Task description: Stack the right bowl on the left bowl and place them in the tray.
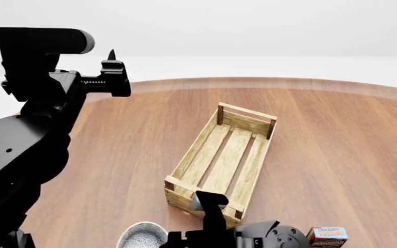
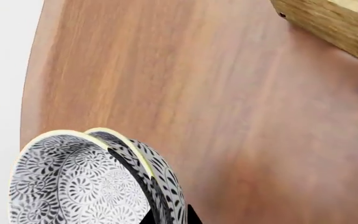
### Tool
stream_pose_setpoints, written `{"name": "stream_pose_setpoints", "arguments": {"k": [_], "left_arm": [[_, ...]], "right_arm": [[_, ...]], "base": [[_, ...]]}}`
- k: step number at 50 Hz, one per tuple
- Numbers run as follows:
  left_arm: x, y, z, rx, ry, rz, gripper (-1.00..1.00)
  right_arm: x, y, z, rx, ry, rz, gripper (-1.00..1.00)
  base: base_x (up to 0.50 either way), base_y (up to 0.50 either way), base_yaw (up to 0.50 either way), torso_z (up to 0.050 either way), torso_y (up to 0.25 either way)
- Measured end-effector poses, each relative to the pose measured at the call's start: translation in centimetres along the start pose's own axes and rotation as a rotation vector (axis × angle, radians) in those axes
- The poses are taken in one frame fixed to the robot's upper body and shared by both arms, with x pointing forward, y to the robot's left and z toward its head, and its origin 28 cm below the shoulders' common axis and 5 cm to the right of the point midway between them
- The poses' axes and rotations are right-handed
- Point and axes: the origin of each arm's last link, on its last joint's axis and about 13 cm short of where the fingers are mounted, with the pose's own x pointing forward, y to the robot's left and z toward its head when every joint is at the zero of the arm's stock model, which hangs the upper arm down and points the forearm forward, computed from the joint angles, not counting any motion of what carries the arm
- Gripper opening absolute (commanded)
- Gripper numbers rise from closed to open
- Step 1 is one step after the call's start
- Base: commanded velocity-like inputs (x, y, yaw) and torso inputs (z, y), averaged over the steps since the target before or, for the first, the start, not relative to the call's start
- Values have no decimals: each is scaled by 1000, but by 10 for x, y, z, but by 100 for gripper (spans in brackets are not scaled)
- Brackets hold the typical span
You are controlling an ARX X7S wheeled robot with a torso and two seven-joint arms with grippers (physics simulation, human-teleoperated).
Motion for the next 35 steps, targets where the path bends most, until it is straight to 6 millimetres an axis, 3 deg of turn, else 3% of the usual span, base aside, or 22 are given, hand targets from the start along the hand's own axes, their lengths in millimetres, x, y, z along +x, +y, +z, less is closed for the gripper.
{"name": "stream_pose_setpoints", "arguments": {"k": [6, 11, 25, 35], "left_arm": [[0, 0, 0, 1, -1, 1, 100], [0, 0, 0, 1, -1, 1, 100], [2, -1, -1, 2, 1, -1, 100], [3, -1, -1, 2, 2, -1, 100]], "right_arm": [[-11, 9, 8, -15, -24, 3, -100], [-24, 16, 27, -23, -67, -12, -100], [-64, 31, 116, -52, -229, -120, -100], [-79, 37, 183, -31, -311, -178, -100]], "base": [[0, 0, 0, 0, 2], [0, 0, 0, 0, 0], [0, 0, 0, 0, 1], [0, 0, 0, 0, 0]]}}
